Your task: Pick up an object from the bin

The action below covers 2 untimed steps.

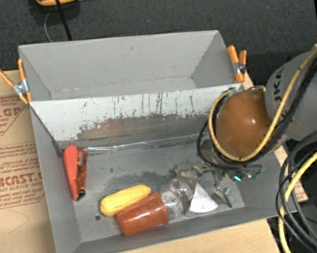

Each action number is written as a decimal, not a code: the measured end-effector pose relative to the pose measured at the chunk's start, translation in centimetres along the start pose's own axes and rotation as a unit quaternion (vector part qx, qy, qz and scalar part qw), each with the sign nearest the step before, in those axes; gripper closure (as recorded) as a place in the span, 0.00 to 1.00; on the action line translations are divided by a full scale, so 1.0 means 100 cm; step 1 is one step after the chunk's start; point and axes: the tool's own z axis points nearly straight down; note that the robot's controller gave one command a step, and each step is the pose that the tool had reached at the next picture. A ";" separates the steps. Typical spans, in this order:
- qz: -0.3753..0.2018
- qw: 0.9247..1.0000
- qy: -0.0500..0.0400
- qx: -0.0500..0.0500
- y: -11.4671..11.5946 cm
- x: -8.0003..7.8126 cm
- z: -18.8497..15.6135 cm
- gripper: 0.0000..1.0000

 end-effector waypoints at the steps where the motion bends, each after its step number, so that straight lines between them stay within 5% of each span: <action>1: 0.000 1.000 -0.010 0.008 -0.005 -0.005 -0.003 1.00; 2: 0.000 1.000 -0.010 0.008 -0.004 -0.005 -0.003 1.00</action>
Offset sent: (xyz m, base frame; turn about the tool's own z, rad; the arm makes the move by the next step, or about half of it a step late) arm 0.0000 0.0000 0.0000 0.0000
